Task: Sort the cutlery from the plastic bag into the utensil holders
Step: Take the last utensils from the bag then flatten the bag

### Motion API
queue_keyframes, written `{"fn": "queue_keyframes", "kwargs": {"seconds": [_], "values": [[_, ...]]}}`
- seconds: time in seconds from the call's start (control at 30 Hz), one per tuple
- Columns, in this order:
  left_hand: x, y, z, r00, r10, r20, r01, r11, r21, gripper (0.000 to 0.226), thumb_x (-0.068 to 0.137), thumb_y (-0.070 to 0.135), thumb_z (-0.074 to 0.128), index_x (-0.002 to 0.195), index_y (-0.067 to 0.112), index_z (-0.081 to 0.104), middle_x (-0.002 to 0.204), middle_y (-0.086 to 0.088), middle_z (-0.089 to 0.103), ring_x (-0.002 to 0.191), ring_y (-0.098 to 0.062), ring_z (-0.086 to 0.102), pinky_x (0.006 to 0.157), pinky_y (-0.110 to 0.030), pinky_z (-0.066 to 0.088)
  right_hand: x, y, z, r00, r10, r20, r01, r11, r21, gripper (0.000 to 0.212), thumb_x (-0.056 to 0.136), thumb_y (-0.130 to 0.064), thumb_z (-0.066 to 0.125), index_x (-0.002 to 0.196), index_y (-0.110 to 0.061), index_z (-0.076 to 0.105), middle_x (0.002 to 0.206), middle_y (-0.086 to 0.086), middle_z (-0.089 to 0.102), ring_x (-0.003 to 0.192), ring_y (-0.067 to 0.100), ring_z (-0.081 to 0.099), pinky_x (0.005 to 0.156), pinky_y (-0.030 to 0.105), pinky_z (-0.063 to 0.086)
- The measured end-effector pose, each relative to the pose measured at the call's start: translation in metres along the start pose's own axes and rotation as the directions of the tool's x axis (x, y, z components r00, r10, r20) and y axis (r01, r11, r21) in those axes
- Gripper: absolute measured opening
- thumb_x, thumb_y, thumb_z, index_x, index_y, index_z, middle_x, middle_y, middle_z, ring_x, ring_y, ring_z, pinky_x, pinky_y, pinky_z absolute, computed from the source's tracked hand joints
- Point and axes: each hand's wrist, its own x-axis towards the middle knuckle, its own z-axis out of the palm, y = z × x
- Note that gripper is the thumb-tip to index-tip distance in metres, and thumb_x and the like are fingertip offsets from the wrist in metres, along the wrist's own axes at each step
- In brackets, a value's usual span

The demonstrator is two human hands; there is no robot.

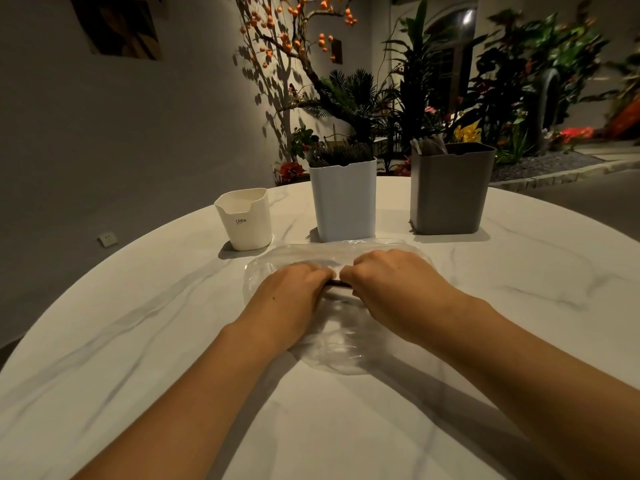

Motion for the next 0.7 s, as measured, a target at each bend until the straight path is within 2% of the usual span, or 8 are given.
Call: {"fn": "queue_keyframes", "kwargs": {"seconds": [0.1,0.17,0.3,0.37,0.43,0.5,0.63,0.7], "values": [[0.0,-0.001,0.001,1.0,-0.004,-0.005,0.005,1.0,0.022,0.029,0.095,0.014,0.061,0.122,0.026,0.066,0.123,0.003,0.067,0.112,-0.017,0.06,0.103,-0.034,0.048,-0.005,0.005,-0.001,0.998,-0.017,-0.068,0.01,0.994,-0.108,0.03,0.099,-0.031,0.059,0.127,-0.02,0.063,0.099,0.003,0.062,0.082,0.017,0.056,0.089,0.029,0.05],[0.0,-0.002,0.002,1.0,-0.005,-0.013,0.006,1.0,0.021,0.031,0.091,0.011,0.063,0.118,0.026,0.066,0.119,0.004,0.068,0.11,-0.017,0.061,0.1,-0.032,0.048,-0.003,0.008,0.002,0.995,-0.017,-0.098,0.006,0.994,-0.109,0.029,0.099,-0.035,0.059,0.124,-0.022,0.064,0.094,0.0,0.061,0.081,0.018,0.057,0.088,0.03,0.052],[-0.001,0.0,0.0,0.998,0.006,-0.061,-0.006,1.0,-0.007,0.03,0.1,0.019,0.053,0.129,0.025,0.06,0.13,0.002,0.063,0.12,-0.018,0.056,0.107,-0.031,0.043,-0.001,0.008,0.008,0.975,-0.03,-0.222,0.056,0.992,0.111,0.046,0.093,-0.058,0.045,0.128,-0.031,0.056,0.116,-0.006,0.068,0.099,0.016,0.066,0.092,0.033,0.056],[-0.003,0.005,-0.004,0.995,-0.006,-0.103,0.001,0.999,-0.05,0.035,0.104,0.026,0.048,0.139,0.024,0.053,0.139,0.001,0.058,0.128,-0.02,0.052,0.114,-0.031,0.036,-0.001,0.006,0.008,0.946,-0.038,-0.322,0.124,0.96,0.252,0.045,0.089,-0.054,0.041,0.124,-0.03,0.057,0.114,-0.007,0.069,0.098,0.014,0.067,0.091,0.03,0.057],[-0.005,0.009,-0.005,0.985,-0.019,-0.172,0.002,0.995,-0.099,0.039,0.104,0.025,0.047,0.143,0.024,0.048,0.141,0.0,0.056,0.128,-0.019,0.053,0.112,-0.026,0.033,0.0,0.005,0.007,0.902,-0.012,-0.432,0.197,0.901,0.387,0.036,0.089,-0.044,0.05,0.115,-0.024,0.064,0.106,-0.005,0.071,0.091,0.011,0.068,0.084,0.025,0.059],[-0.004,0.011,-0.004,0.961,0.032,-0.273,-0.071,0.989,-0.131,0.032,0.103,0.019,0.052,0.135,0.023,0.053,0.127,-0.002,0.064,0.11,-0.017,0.059,0.102,-0.023,0.042,0.001,0.005,0.004,0.857,0.052,-0.512,0.245,0.834,0.494,0.029,0.088,-0.039,0.06,0.108,-0.02,0.068,0.099,-0.007,0.072,0.086,0.006,0.068,0.08,0.02,0.059],[-0.001,0.012,-0.001,0.933,0.006,-0.359,-0.116,0.951,-0.286,0.014,0.101,0.022,0.052,0.113,0.024,0.058,0.102,0.007,0.066,0.086,-0.007,0.062,0.083,-0.008,0.046,0.001,0.005,-0.004,0.868,0.231,-0.438,0.221,0.612,0.76,0.02,0.085,-0.026,0.073,0.103,-0.016,0.069,0.089,-0.009,0.072,0.08,0.006,0.07,0.071,0.022,0.06],[0.0,0.014,-0.002,0.938,-0.028,-0.346,-0.114,0.917,-0.383,0.01,0.101,0.024,0.051,0.109,0.028,0.057,0.094,0.012,0.065,0.084,-0.007,0.064,0.081,-0.015,0.055,0.002,0.008,-0.005,0.869,0.276,-0.411,0.206,0.552,0.808,0.012,0.088,-0.025,0.07,0.099,-0.022,0.071,0.085,-0.012,0.072,0.082,0.007,0.069,0.068,0.026,0.06]]}}
